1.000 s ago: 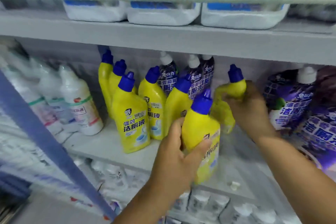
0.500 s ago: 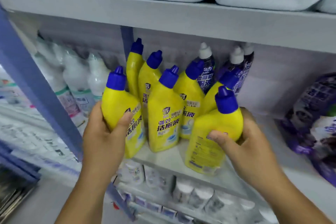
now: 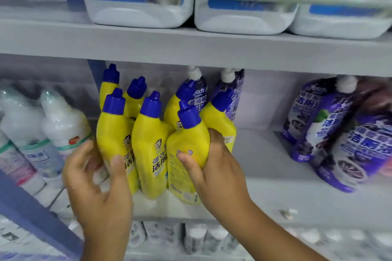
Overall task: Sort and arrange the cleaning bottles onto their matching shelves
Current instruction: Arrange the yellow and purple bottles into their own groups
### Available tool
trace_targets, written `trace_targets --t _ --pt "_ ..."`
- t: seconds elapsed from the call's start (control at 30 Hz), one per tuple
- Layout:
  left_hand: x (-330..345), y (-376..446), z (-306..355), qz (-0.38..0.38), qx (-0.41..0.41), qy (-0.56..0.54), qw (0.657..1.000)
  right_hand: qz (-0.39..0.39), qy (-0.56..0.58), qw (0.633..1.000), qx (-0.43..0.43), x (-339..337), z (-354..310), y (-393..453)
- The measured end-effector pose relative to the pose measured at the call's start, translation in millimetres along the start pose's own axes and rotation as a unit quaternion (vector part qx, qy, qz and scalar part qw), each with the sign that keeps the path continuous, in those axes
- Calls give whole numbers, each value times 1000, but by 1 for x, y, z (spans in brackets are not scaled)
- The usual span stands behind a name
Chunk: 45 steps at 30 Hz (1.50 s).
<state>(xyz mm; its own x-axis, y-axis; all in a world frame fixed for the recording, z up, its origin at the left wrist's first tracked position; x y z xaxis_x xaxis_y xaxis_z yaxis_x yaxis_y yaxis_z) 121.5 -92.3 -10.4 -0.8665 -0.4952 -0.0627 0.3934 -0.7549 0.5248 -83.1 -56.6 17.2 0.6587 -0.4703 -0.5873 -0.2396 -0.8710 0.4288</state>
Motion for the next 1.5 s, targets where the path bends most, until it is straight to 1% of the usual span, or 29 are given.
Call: trace_targets --t 0.03,0.07,0.1,0.13,0.17,0.23,0.27,0.37,0.4,0.47,0.53,0.6,0.7,0.77,0.8,0.9,1.0,1.13,1.2,1.27,1.4,1.5 --pt "-2 -12 -2 13 36 25 999 -19 2 1000 0 -4 2 -2" --pt "2 -24 -1 -4 70 33 997 -37 15 999 2 -9 5 -5" --pt "10 -38 6 -35 99 -7 994 -47 41 998 6 -16 11 -9" --pt "21 -53 20 -73 107 -64 990 -45 77 996 17 -26 18 -13" --pt "33 -69 35 -117 108 -96 983 -31 110 993 32 -38 27 -19" --pt "60 -97 64 -205 83 -99 970 26 143 988 54 -69 49 -30" --pt "73 -108 66 -247 58 -90 963 64 148 985 61 -88 60 -35" --pt "123 -129 71 -344 -52 -89 933 191 132 970 72 -153 102 -53" --pt "141 -134 74 -372 -68 -89 922 228 117 964 77 -174 119 -59" --pt "182 -143 82 -410 -71 -88 905 291 90 947 99 -211 154 -72" --pt "226 -146 88 -415 -63 -86 904 316 80 937 124 -236 185 -81" --pt "271 -143 97 -414 -43 -65 907 300 79 940 139 -249 208 -83" --pt "331 -144 114 -447 -31 -39 893 219 99 960 144 -252 230 -77" --pt "356 -152 123 -478 -26 -34 878 172 119 967 146 -248 241 -70" --pt "364 -157 125 -482 -22 -28 875 158 126 968 148 -247 246 -67" --pt "368 -168 130 -458 -26 -16 889 142 128 970 152 -244 253 -56" --pt "352 -166 124 -420 -45 6 906 140 142 969 148 -242 259 -52" --pt "326 -135 101 -386 -61 19 920 137 178 964 141 -238 267 -58" --pt "322 -116 93 -375 -48 26 925 150 207 955 148 -233 269 -61" --pt "325 -100 86 -377 -40 41 924 161 220 950 152 -227 269 -63" --pt "347 -83 72 -384 -55 56 920 158 220 952 143 -219 269 -61" --pt "370 -79 73 -428 -57 45 901 148 212 955 143 -216 272 -60"
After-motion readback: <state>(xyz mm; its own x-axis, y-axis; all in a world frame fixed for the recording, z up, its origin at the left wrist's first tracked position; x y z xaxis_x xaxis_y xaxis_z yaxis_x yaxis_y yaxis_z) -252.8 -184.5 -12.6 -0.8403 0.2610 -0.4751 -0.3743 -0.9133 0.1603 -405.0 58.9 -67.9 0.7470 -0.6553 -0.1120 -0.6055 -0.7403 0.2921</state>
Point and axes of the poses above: each hand's wrist, its own y-axis towards the middle knuckle, its own x-axis out of the palm, z = x × y, the point moved 3 cm from there along y, towards the middle knuckle, and after that the axes turned 6 degrees about y, right-handed, at the moved point
